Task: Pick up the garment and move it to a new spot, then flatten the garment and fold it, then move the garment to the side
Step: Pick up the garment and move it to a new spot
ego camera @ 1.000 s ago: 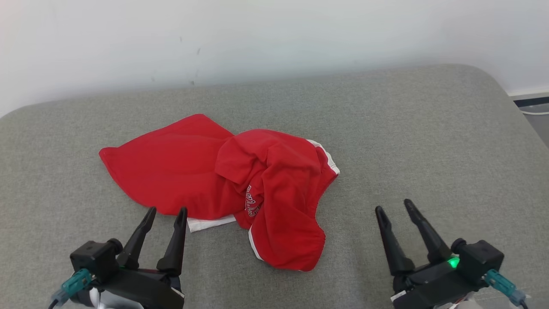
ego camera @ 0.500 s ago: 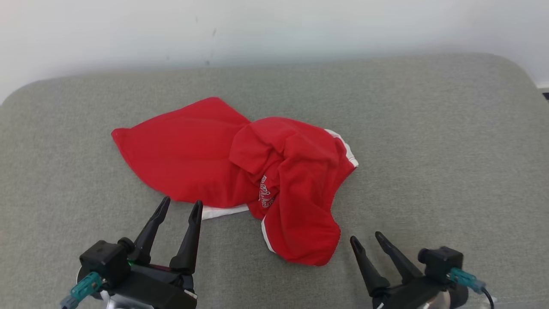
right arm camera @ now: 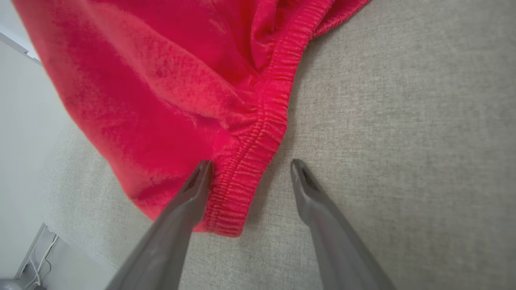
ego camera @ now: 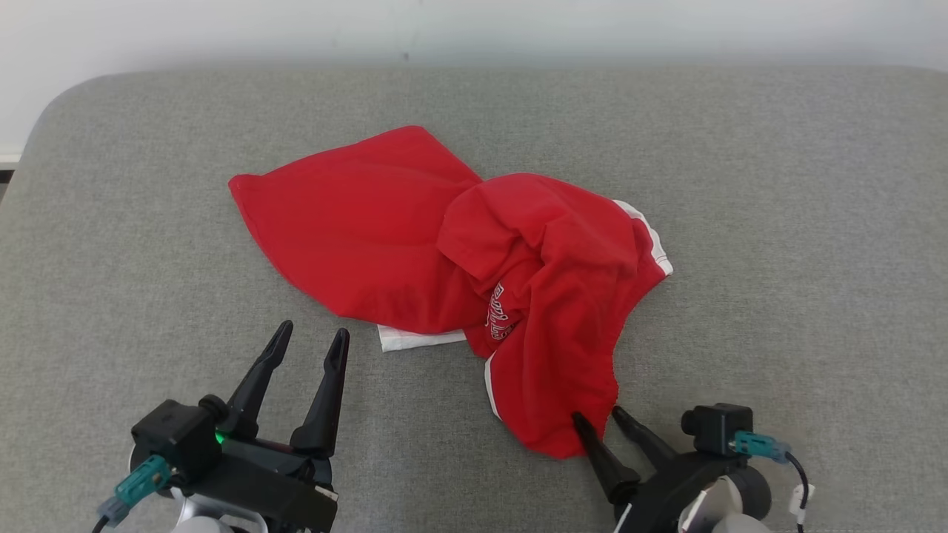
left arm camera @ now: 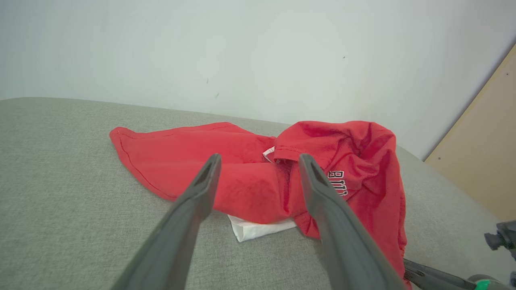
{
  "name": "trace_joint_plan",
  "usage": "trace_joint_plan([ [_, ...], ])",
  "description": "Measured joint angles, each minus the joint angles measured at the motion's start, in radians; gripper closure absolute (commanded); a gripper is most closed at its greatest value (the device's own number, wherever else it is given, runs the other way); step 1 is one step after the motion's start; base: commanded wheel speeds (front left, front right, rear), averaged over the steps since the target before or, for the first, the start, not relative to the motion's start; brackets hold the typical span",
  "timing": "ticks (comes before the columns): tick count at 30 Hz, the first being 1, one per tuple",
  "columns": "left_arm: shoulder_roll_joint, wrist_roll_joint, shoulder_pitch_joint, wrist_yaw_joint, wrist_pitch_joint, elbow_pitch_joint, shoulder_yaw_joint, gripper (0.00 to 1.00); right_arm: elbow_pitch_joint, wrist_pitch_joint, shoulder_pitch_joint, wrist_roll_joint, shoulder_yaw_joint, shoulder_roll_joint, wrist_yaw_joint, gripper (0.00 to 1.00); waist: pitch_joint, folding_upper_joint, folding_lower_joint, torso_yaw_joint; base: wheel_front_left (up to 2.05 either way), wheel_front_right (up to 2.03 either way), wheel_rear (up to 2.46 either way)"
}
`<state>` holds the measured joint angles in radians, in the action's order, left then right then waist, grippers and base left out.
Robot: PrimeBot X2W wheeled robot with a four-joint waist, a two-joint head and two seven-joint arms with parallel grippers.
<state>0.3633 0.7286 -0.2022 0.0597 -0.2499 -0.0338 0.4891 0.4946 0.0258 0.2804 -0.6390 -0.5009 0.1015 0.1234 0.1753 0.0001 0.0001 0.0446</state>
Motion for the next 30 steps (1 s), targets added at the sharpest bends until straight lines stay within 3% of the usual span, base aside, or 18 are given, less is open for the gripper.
trace_joint_plan([
  [3,-0.003,-0.001,0.000,-0.007,0.000,-0.003,-0.007,0.00,0.008,-0.007,0.018,-0.022,-0.025,-0.003,0.000,0.00,0.005,0.0000,0.0000,0.007,0.00,0.00,0.00],
  [4,-0.005,-0.002,0.000,-0.007,0.000,-0.004,-0.008,0.00,0.009,-0.007,0.023,-0.028,-0.032,-0.002,0.000,0.95,0.006,0.0000,0.0000,0.008,0.00,0.00,0.00],
  [5,-0.007,-0.005,0.000,-0.008,0.000,-0.005,-0.010,0.00,0.010,-0.007,0.027,-0.036,-0.039,-0.002,0.000,1.00,0.006,0.0000,0.0000,0.008,0.00,0.00,0.00],
  [15,-0.013,-0.010,0.006,-0.017,0.000,-0.019,-0.040,0.00,0.018,0.034,0.062,-0.082,-0.062,0.021,0.000,1.00,-0.003,0.0000,0.0000,-0.012,0.00,0.00,0.00],
  [30,-0.017,-0.041,0.031,-0.026,0.000,-0.030,-0.074,0.00,-0.074,0.206,0.085,-0.108,0.081,0.137,0.000,1.00,-0.024,0.0000,-0.0002,-0.086,0.00,0.00,0.00],
])
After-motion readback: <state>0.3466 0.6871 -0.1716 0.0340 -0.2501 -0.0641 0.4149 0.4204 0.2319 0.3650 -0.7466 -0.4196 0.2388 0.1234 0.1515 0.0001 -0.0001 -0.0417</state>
